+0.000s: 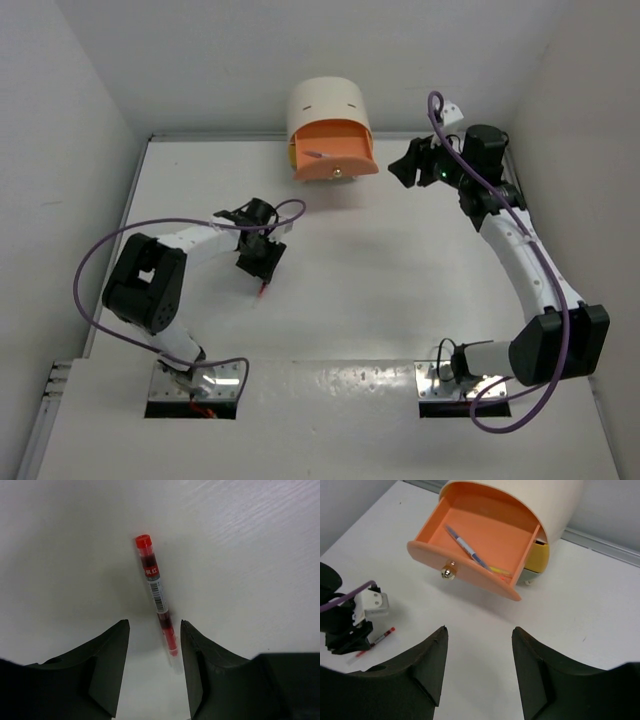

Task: Sort the stationery into containers
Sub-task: Grab a piece of stationery with the left arm

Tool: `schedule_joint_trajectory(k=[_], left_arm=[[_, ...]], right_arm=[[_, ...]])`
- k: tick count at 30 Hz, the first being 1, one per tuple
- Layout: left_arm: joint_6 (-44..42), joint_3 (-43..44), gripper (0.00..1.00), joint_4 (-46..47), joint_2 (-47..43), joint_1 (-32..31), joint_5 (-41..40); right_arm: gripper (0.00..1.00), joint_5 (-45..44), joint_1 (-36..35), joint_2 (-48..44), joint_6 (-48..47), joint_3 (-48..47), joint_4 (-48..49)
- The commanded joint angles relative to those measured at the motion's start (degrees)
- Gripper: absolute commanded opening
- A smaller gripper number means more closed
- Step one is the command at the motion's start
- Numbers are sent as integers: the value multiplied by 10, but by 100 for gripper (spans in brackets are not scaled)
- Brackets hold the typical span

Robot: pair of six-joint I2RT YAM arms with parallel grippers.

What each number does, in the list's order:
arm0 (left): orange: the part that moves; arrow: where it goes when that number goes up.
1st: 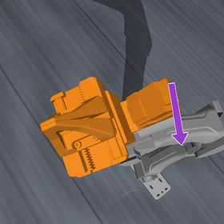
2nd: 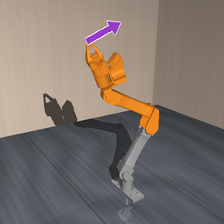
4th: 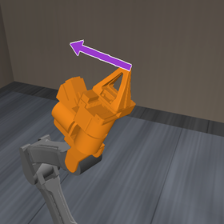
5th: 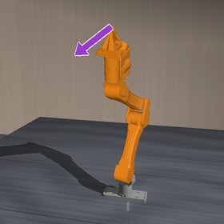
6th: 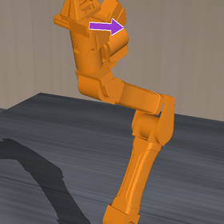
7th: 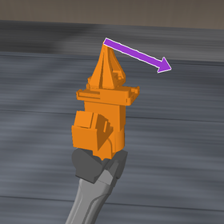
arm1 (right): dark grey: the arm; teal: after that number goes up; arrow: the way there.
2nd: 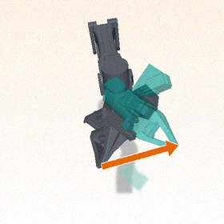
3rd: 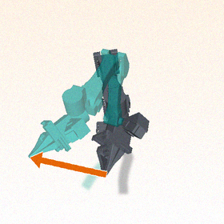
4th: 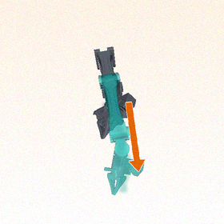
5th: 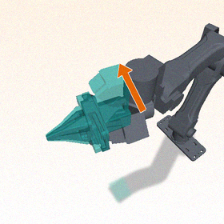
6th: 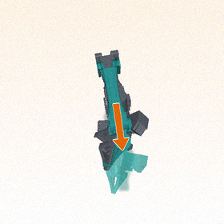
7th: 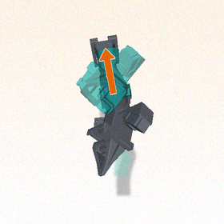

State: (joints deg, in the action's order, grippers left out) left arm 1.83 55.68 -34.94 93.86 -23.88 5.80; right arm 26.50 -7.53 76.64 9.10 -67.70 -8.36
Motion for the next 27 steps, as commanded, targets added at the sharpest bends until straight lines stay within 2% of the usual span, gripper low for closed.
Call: schedule_joint_trajectory(k=[1, 7, 10, 12, 17, 22, 24, 27], left_arm=[[20, 15, 51, 24, 11, -15, -27], [24, 4, 51, 43, 25, -22, -23], [27, 0, 47, 45, 33, -32, -25], [27, 0, 40, 45, 38, -32, -27], [34, 16, 31, 26, 71, -30, -55], [34, 27, 13, 15, 84, 6, -52], [32, 31, 8, 15, 68, 25, -22], [31, 39, 7, 14, 25, 62, 33]], right_arm=[[54, 14, 10, -18, 23, -4, 27], [54, 17, 15, -11, 33, -8, 30], [54, 18, 16, -12, 31, -7, 31], [54, 18, 16, -12, 29, -7, 28], [53, 18, 17, -10, 26, -11, 25], [52, 19, 16, -9, 21, -13, 21], [52, 19, 16, -7, 17, -13, 20], [52, 20, 17, -8, 14, -5, 21]])
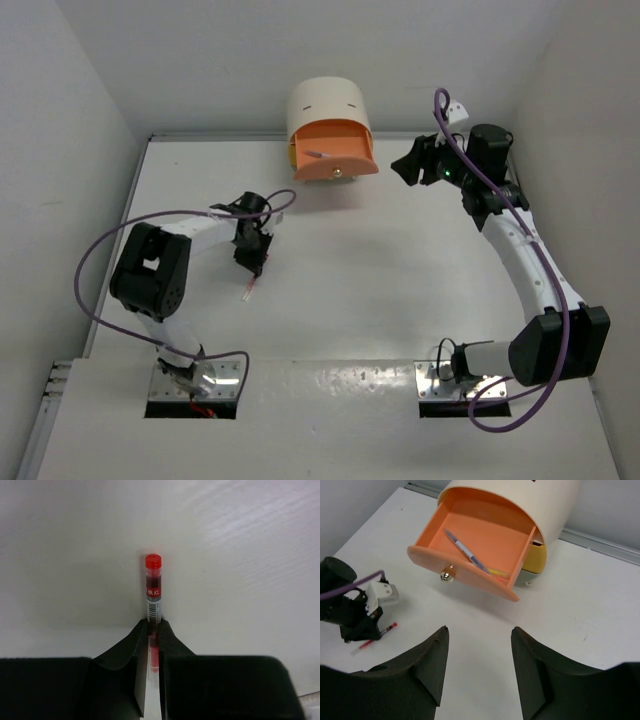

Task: Sort the stationery into containers
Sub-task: Grab a piece of stationery with the left arm

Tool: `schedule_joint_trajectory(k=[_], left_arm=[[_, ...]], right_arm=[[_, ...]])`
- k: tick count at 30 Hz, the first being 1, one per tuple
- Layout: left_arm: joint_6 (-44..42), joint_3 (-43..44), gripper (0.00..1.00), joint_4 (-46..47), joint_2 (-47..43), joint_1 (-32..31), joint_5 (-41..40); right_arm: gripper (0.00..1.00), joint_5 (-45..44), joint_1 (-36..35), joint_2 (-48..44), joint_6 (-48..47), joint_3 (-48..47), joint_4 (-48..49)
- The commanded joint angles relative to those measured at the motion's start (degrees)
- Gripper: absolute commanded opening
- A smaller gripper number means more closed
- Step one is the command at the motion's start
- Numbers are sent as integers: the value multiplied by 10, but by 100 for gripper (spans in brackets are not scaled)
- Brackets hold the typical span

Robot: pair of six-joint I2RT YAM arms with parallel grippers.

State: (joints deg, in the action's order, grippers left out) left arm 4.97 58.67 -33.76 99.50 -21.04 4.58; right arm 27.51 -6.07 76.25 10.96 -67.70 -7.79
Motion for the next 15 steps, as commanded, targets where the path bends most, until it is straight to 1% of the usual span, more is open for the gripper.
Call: schedule_joint_trajectory(k=[1, 5, 7, 10, 11, 12, 13, 14, 15], left_arm=[[-3, 13, 7, 3, -49, 35, 55], [-2, 42, 7, 20, -154, 46, 57], [17, 71, 7, 34, -187, 63, 58], [25, 136, 7, 44, -195, 86, 95], [25, 157, 8, 48, -195, 91, 120], [22, 199, 9, 63, -193, 100, 137], [6, 219, 11, 77, -192, 105, 167], [-5, 238, 14, 107, -187, 108, 224], [-13, 272, 15, 125, -186, 110, 251]], right_arm=[[52, 11, 3, -3, -5, -1, 17], [52, 11, 6, -1, 5, 12, 23], [52, 15, 11, 2, 18, 10, 23], [52, 22, 23, 14, 45, 7, 22], [52, 27, 28, 15, 55, 7, 22], [52, 30, 29, 20, 59, 8, 23], [52, 32, 30, 21, 61, 9, 23], [52, 33, 31, 21, 59, 10, 25], [52, 34, 31, 21, 58, 12, 29]])
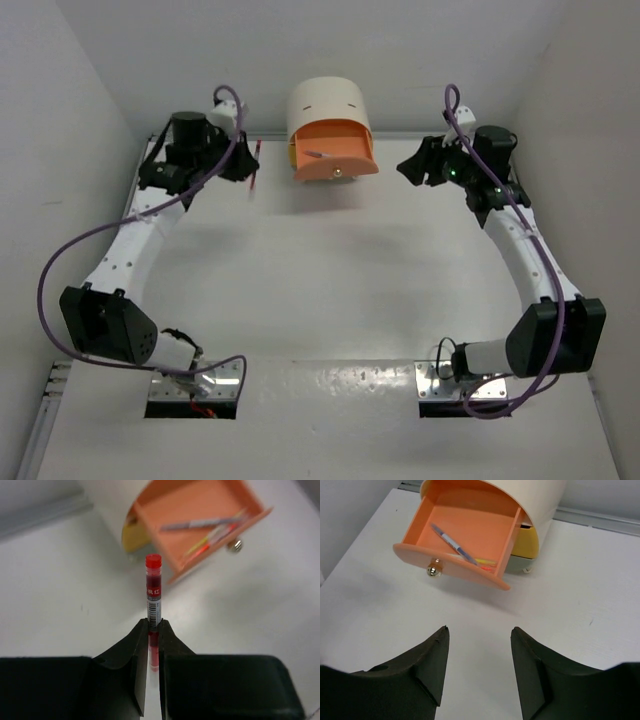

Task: Sort the stationery into containers
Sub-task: Grab a piece of stationery with the left arm, then place the stationery into the container

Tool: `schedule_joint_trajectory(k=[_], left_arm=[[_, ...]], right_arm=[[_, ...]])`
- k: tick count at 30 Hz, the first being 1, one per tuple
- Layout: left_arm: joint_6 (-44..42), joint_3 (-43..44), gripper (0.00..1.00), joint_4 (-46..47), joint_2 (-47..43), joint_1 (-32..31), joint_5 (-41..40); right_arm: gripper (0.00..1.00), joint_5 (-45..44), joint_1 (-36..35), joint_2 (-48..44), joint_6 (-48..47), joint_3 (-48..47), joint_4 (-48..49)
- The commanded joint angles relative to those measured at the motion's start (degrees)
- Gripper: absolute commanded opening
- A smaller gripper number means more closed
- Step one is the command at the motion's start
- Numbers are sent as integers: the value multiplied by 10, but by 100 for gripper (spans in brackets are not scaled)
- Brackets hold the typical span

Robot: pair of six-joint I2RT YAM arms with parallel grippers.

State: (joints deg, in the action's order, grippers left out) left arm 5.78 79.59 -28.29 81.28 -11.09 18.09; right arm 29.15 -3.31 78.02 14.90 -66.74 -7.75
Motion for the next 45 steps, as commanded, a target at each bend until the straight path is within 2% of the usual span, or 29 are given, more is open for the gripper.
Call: schedule_joint_trajectory(k=[1, 4, 8, 11, 13, 16, 18, 21, 26, 30, 34, 36, 37, 39, 40, 45], left_arm=[[-27, 76, 15, 95, -1, 10, 137], [-27, 123, 15, 211, 12, -16, 177], [-8, 160, 13, 272, 61, -40, 200], [-29, 181, 13, 304, 99, -62, 218], [-82, 192, 13, 284, 127, -77, 220], [-167, 238, 13, 205, 170, -96, 198], [-207, 246, 13, 197, 193, -102, 182], [-247, 260, 12, 182, 216, -114, 154], [-266, 263, 11, 201, 238, -112, 117], [-292, 287, 11, 177, 261, -112, 98], [-301, 325, 19, 140, 300, -110, 100], [-293, 352, 28, 120, 314, -109, 87], [-281, 358, 37, 117, 324, -108, 87], [-276, 362, 44, 114, 327, -107, 94], [-271, 362, 51, 115, 326, -108, 92], [-260, 364, 63, 113, 318, -118, 67]], right_arm=[[52, 18, 3, 4, 18, 3, 28], [52, 23, 4, 7, 14, 3, 29], [52, 25, 4, 15, 20, 6, 38], [52, 24, 4, 19, 21, 3, 41], [52, 24, 4, 20, 19, 2, 41], [52, 28, 5, 20, 15, 3, 37], [51, 31, 5, 23, 11, 2, 34], [51, 34, 6, 28, 9, 2, 34], [51, 37, 5, 31, 6, 3, 31], [51, 40, 5, 37, 4, -1, 31], [51, 49, 3, 43, 6, -1, 39], [51, 58, -4, 45, -6, -3, 40], [50, 60, -7, 45, -11, -4, 38], [49, 60, -17, 47, -28, -7, 33], [48, 60, -21, 48, -32, -8, 33], [45, 59, -31, 60, -32, -23, 36]])
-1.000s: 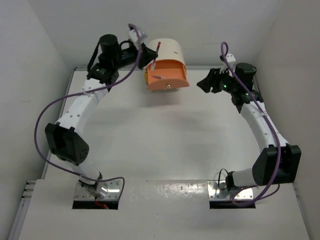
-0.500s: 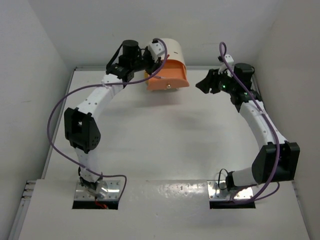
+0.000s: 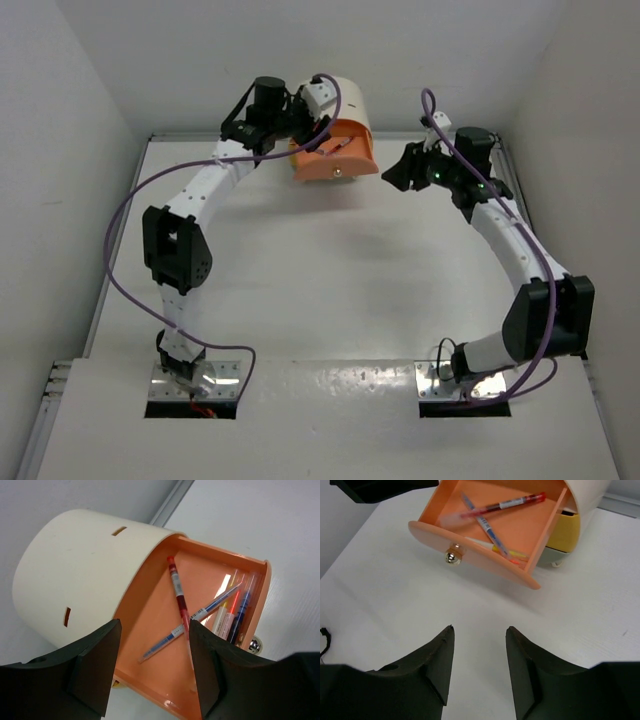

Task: Sort the stationery into containers
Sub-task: Place the stationery into the container, then close the drawer

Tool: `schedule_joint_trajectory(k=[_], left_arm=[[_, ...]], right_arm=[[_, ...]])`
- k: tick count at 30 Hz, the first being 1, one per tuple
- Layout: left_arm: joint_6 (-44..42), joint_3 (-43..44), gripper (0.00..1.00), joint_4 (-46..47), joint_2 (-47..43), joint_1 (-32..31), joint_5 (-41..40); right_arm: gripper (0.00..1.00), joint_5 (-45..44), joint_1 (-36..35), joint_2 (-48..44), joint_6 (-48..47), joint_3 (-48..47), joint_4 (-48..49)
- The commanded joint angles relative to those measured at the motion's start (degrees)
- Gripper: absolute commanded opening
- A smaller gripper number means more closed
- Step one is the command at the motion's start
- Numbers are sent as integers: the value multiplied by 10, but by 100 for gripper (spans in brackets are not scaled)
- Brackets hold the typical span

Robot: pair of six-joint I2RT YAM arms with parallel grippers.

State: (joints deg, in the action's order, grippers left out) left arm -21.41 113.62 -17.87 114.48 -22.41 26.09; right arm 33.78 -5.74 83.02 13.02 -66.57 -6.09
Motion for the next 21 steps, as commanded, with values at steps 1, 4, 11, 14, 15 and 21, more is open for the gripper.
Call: schedule_joint_trajectory(k=[1, 4, 11, 14, 15, 21], left_arm=[[23, 23, 63, 12, -18, -3, -14], [111, 7, 63, 82, -43, 22, 2], [281, 19, 53, 204, -32, 57, -3], [319, 65, 50, 194, 14, 67, 9], [324, 77, 51, 187, 24, 68, 10], [356, 121, 57, 196, 85, 74, 6]], right_arm=[[44, 13, -9, 10, -15, -27, 21], [38, 2, -22, 2, -25, -9, 54], [16, -99, -85, -6, -70, 51, 187], [10, -119, -109, 16, -91, 41, 213], [10, -122, -116, 22, -99, 36, 219], [8, -148, -146, 72, -126, 23, 268]])
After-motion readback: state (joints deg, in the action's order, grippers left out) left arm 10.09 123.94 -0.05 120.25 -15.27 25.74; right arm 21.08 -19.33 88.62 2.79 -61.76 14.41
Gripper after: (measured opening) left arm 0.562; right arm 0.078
